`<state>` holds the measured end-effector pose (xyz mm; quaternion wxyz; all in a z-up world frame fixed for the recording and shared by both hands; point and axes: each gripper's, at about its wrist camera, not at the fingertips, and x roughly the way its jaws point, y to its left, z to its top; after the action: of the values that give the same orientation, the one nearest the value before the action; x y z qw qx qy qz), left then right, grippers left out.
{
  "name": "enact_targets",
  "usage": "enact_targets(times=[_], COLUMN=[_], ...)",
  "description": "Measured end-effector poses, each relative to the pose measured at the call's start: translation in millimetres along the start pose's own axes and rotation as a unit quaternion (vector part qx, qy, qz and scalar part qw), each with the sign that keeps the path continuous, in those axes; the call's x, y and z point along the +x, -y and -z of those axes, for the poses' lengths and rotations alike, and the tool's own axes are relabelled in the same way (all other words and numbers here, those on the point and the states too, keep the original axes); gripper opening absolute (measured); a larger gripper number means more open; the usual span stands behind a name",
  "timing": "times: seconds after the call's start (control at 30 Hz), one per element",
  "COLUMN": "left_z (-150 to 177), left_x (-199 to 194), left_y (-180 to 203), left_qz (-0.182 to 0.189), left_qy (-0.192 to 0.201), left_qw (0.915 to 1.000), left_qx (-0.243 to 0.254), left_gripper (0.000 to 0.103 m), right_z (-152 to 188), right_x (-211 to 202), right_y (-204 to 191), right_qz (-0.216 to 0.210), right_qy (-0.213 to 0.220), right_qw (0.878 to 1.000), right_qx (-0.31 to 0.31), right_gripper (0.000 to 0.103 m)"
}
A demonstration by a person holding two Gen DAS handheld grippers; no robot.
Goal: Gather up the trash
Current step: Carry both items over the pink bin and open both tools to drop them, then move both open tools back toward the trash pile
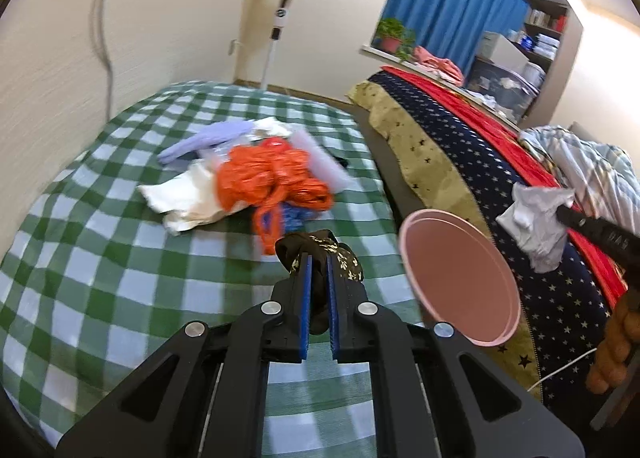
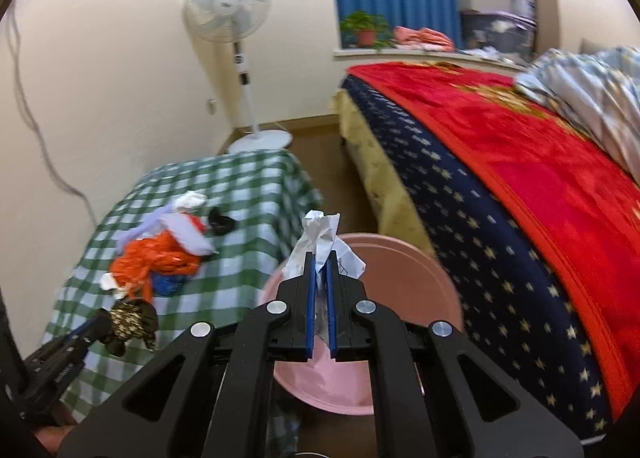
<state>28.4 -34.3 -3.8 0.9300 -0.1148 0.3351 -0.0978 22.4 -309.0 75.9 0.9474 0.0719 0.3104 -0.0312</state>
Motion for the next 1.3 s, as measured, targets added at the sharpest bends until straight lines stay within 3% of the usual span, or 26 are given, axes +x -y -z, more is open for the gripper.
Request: enact_targets(times=[0.27,0.6,0.67,0.73,0.77,0.87,1.3], left_z=[-7,-6,-6,-6,-6,-8,-11], left_x=[16,56,61,64,65,63,50], left_y=[54,101,105,106,106,104,88], left_qz=[0.05,0.115,0.127,0.134,0.135,0.134,0.118], left_qy=[0.016,-0.012,-0.018,-0.02,-0.02,-0.017,-0.002], left_qw=[0.9977,0.9917,0.9902,0.9897,0.9897,0.9901,0.9927], left_qx=[0.042,0.058,0.055,0.046,0.043,0.038,0.027], left_gripper=[0.007,0.007,0.011,0.024,0.025,0.025,0.025], right_z=[4,7,8,8,8,7,5], right_x=[14,28,30,32,32,30,20], right_y=[17,35,36,38,39,43,42], right_qz=[0.041,0.054,0.051,0.054,0.056,0.062,0.066], right_qy=[0.011,-0.007,-0.011,-0.015,-0.016,-0.01,0.008], right_qw=[0.999,0.998,0.998,0.997,0.997,0.996,0.996], right_qx=[0.007,0.039,0.043,0.048,0.052,0.063,0.063], right_gripper=[0.005,0.005,0.009,0.015,0.026,0.039,0.04])
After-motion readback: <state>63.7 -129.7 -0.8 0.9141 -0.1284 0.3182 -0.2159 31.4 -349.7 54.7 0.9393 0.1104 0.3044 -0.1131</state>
